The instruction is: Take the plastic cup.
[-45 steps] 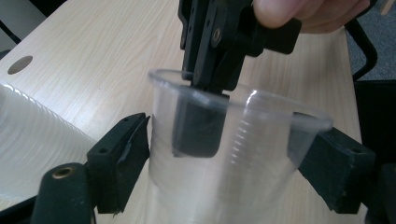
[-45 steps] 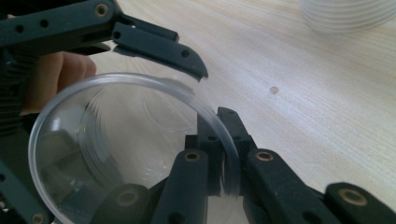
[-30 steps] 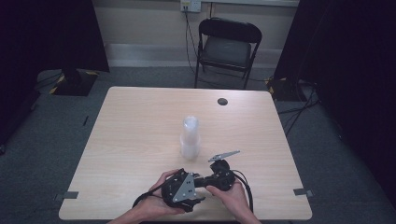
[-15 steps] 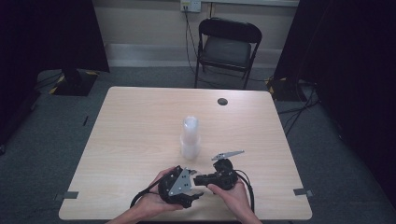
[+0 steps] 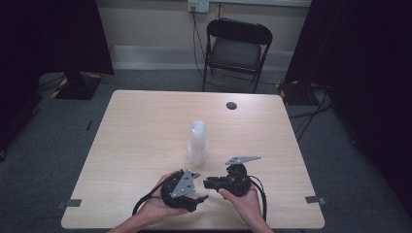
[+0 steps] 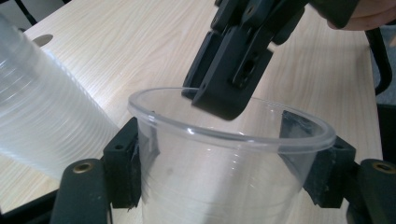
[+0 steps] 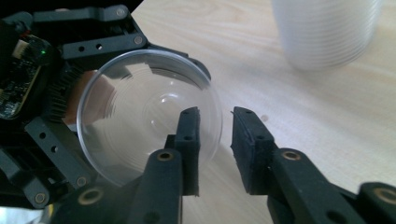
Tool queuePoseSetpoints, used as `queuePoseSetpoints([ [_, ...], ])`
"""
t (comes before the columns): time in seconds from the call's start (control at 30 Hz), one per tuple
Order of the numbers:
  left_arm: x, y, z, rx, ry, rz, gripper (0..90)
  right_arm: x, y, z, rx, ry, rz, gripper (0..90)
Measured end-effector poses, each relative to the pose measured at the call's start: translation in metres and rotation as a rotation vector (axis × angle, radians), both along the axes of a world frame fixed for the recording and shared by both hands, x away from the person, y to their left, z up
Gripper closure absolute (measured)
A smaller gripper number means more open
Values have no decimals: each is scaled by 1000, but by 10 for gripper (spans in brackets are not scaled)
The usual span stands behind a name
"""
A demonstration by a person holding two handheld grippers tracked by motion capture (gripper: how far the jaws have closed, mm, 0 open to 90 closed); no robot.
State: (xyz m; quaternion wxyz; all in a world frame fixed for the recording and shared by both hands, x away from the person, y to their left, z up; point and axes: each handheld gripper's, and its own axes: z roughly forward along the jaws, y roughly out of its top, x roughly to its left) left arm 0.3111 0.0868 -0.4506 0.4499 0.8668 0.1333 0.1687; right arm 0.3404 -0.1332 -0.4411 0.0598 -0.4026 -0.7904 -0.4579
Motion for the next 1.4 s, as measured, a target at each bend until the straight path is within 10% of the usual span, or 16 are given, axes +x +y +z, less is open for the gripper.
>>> queuePoseSetpoints([
  [0.53, 15, 18, -4, -95, 91, 88, 289, 0, -6, 8, 59, -65, -20, 650],
  [1.4, 31, 56, 10, -304, 171, 252, 298, 3, -25, 6, 16, -170, -101, 554],
])
